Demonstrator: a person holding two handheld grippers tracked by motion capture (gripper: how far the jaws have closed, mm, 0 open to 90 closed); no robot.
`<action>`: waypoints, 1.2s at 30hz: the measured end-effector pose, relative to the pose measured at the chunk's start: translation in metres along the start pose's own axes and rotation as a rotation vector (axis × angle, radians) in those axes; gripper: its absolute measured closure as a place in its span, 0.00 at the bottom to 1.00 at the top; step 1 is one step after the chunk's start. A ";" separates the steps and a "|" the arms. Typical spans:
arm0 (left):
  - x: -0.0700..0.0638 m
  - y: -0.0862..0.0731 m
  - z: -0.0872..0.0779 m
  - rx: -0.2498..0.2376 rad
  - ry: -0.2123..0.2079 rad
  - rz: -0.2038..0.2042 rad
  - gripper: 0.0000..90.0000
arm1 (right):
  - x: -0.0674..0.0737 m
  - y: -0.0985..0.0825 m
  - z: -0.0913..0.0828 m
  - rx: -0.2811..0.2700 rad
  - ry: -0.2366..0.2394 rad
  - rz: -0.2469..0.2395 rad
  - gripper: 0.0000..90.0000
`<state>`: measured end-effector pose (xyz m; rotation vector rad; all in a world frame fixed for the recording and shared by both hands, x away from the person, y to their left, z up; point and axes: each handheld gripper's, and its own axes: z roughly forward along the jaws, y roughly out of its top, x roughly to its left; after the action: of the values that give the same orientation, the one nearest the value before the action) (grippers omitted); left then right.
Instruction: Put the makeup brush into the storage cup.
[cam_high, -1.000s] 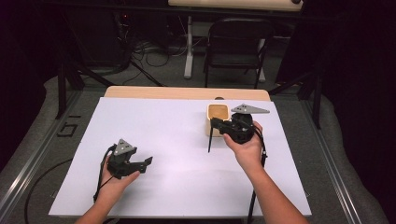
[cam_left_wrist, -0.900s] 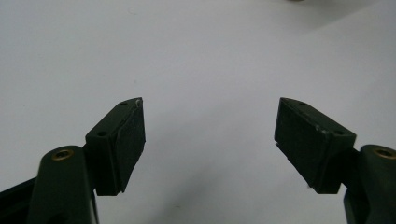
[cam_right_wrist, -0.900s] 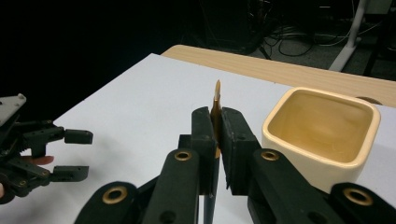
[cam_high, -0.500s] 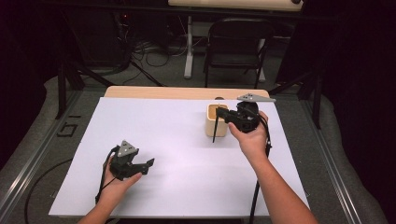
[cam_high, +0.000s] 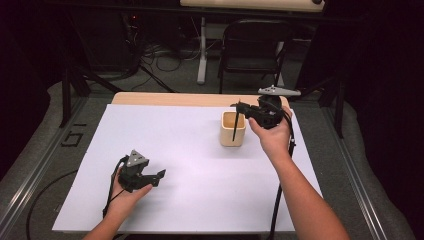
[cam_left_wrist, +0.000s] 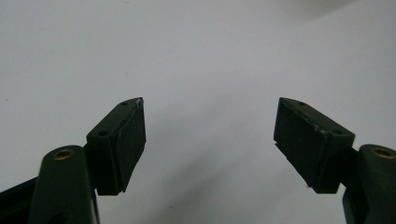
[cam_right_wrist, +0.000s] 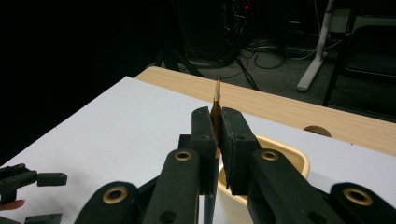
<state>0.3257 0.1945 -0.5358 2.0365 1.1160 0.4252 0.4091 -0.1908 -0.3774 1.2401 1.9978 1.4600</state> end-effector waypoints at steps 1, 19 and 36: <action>0.000 0.000 0.000 0.000 0.002 0.001 0.28 | -0.001 0.002 0.000 -0.005 -0.006 -0.001 0.94; 0.004 -0.002 -0.001 -0.003 -0.008 -0.032 0.29 | -0.015 0.025 0.023 0.010 -0.049 0.028 0.94; 0.009 -0.002 -0.005 -0.020 -0.004 -0.055 0.29 | -0.026 0.033 0.040 -0.004 -0.090 0.066 0.94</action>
<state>0.3262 0.2053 -0.5348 1.9840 1.1580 0.4035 0.4666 -0.1869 -0.3691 1.3570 1.9116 1.4109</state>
